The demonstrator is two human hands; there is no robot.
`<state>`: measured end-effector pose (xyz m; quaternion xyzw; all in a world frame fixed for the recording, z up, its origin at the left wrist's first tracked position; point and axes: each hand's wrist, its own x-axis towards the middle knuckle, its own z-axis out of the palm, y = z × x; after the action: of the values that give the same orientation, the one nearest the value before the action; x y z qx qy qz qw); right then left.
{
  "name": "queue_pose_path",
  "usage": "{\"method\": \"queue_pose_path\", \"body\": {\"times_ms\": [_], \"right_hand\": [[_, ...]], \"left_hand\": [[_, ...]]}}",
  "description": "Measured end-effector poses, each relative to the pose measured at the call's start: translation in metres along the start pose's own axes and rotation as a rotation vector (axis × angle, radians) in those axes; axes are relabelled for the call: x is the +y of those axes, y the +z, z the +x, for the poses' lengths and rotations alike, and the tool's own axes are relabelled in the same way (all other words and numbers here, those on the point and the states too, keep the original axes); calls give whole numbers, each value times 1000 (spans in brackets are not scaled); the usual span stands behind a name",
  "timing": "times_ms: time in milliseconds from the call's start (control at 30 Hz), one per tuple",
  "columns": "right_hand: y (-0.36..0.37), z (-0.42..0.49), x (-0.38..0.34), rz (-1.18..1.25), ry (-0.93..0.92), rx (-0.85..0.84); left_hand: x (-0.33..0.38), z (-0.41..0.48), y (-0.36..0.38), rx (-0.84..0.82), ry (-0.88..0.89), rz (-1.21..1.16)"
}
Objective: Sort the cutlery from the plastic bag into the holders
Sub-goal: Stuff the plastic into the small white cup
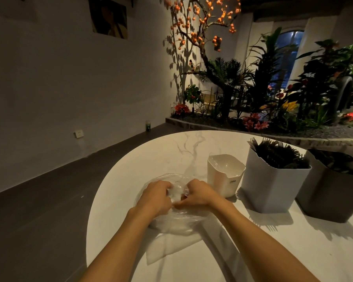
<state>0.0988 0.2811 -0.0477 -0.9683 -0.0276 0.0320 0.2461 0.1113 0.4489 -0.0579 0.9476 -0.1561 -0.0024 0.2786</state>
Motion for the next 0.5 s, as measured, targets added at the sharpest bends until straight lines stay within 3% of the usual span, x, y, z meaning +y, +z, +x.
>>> {"method": "queue_pose_path", "body": {"times_ms": [133,267,500], "right_hand": [[-3,1,-11,-123,52,-20],[-9,3,-10,-65,83,-91],[-11,-3,-4,-79,9,-90]], "left_hand": [[-1,0,0,-8,-16,6],[-5,1,-2,-13,-24,-8],[0,0,-2,-36,-34,-7]]}}
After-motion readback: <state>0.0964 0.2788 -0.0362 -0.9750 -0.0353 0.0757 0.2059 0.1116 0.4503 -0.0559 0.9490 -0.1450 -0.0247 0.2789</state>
